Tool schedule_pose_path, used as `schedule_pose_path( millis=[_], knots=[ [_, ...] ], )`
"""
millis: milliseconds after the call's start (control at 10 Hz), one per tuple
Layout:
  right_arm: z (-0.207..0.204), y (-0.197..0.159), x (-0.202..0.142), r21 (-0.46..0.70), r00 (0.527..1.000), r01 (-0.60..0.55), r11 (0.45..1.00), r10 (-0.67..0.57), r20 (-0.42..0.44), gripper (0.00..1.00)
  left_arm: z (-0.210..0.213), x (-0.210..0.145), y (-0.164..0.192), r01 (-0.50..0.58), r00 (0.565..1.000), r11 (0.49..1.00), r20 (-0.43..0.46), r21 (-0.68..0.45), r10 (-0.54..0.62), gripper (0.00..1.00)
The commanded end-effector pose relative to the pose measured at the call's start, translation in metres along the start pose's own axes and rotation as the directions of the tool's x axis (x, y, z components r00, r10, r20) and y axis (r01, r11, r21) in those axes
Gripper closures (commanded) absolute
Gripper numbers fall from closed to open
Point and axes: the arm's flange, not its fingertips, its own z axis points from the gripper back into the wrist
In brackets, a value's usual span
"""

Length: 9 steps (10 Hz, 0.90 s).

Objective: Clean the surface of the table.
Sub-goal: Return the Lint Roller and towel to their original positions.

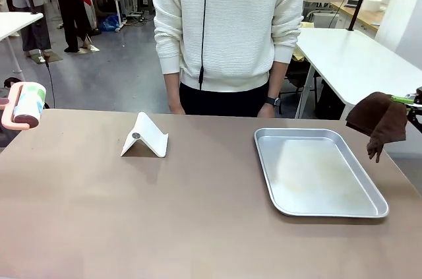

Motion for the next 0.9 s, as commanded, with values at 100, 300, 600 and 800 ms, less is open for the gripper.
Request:
schedule_pose_path(
  millis=[100,300,600,800],
  knots=[
    [0.001,0.006,-0.004,0.002,1.0,0.001,1.0,-0.001,0.0,0.91,-0.001,0.002,-0.005,0.001,1.0,1.0,0.016,-0.009,-0.001,0.78],
    [0.001,0.006,-0.004,0.002,1.0,0.001,1.0,-0.001,0.0,0.91,-0.001,0.002,-0.005,0.001,1.0,1.0,0.016,-0.009,-0.001,0.78],
    [-0.041,0.004,0.009,0.021,0.999,-0.01,1.0,0.011,-0.037,0.91,-0.025,0.016,-0.029,-0.009,1.0,0.997,0.009,0.076,0.009,0.78],
    [-0.099,0.017,0.001,0.016,0.993,-0.072,0.997,0.073,-0.089,0.91,-0.065,0.035,-0.066,0.007,0.993,0.992,-0.119,0.13,0.009,0.78]
  ],
)
